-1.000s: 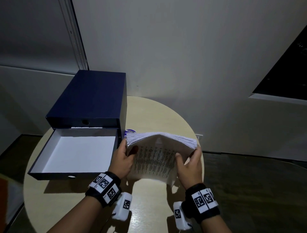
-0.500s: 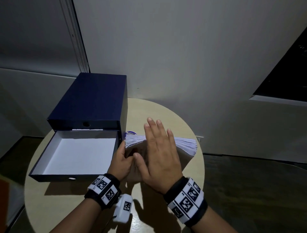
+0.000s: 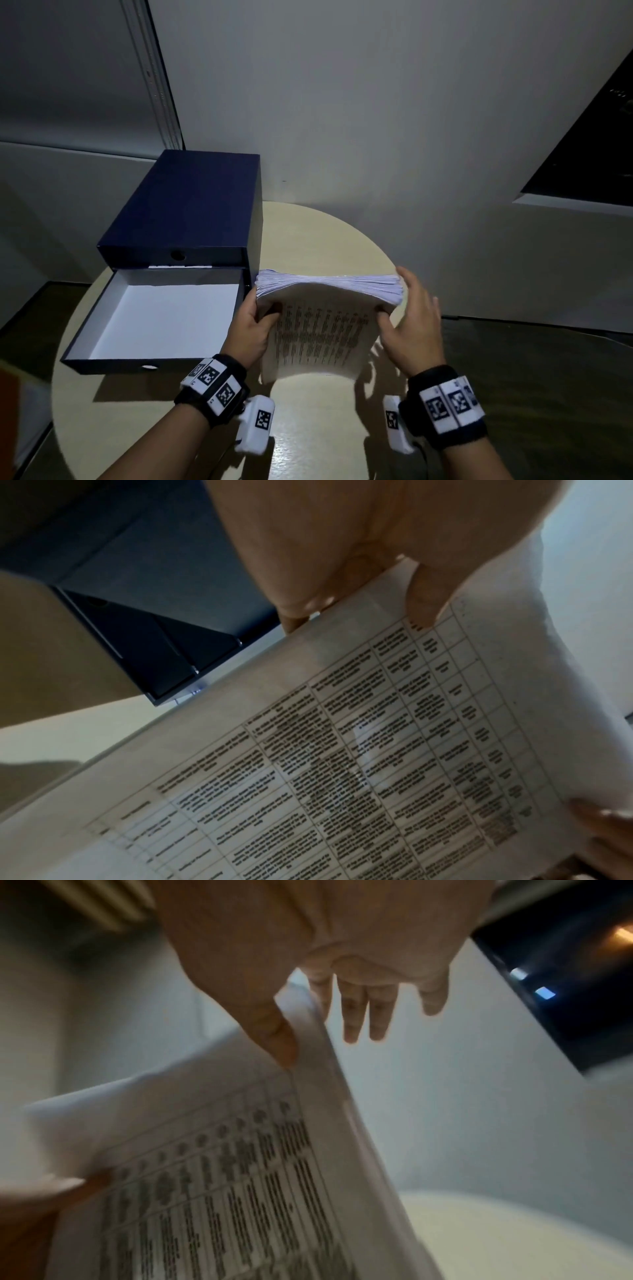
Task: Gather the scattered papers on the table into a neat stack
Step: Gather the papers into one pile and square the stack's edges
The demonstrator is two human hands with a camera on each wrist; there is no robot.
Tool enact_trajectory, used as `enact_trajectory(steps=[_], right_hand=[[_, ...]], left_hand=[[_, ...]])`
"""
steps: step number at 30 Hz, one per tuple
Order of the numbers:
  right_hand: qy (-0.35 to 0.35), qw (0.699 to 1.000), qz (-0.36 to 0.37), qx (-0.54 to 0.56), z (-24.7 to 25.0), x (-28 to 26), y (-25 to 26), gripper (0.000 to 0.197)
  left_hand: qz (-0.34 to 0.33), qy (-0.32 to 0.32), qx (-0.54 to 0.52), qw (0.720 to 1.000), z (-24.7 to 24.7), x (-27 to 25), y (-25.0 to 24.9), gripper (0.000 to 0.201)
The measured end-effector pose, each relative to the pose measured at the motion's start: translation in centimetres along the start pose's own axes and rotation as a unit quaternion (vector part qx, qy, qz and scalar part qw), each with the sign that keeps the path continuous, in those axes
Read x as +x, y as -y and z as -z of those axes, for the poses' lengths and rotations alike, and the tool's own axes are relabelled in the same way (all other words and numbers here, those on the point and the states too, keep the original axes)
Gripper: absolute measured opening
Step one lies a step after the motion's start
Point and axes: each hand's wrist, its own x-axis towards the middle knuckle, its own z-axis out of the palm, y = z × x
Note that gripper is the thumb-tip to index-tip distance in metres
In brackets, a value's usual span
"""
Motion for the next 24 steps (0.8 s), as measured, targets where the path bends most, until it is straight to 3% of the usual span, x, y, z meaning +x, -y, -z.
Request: enact_trajectory(steps=[2,3,6,8,13,15,19,21,24], right_hand=[[0.061,0.966,-0.07,0.24,-0.7,0.6,-1.8,0.058],[0.082,0.95,-0.086,0.289,-1.5,0.7,-2.5,0.05],[0.073,0.957,-0.074,0.272,-3.2,0.5,-2.7,0.036],[0.049,0.963,-0.055,0.258,-2.9,0.8,-1.2,0.039],[-0.073,0.942,0.01,0.326,-0.8,0.5,1.6,0.043],[-0.064,0.951,-0.006,0.303,-1.6,-0.7,1.1,0.045],[0.032,0.957,-0.057,0.282,-4.8,-3.2,-1.5,0.035],[0.022,0.951,-0.066,0.303,-4.6,-3.1,-1.8,0.038],[-0.053,0.938,-0.026,0.342,-3.6,-1.7,-0.7,0.034]], left_hand=[[0.009,-0.004,0.005,1.0,0.2,0.0,0.2,0.044],[0.015,-0.006,0.01,1.0,0.2,0.0,0.2,0.043],[-0.015,-0.003,0.074,0.997,-0.3,-0.1,-0.7,0.042],[-0.055,-0.004,0.103,0.993,-0.9,0.1,-2.2,0.039],[-0.188,-0.07,0.07,0.977,-1.8,0.2,-5.3,0.042],[-0.165,-0.078,0.06,0.981,-1.7,-0.6,-4.2,0.042],[-0.036,-0.019,0.09,0.995,-1.6,-1.9,-0.2,0.031],[-0.064,-0.017,0.077,0.995,-1.5,-2.0,-0.7,0.039],[-0.124,-0.049,0.038,0.99,-1.3,-1.2,-2.1,0.04]])
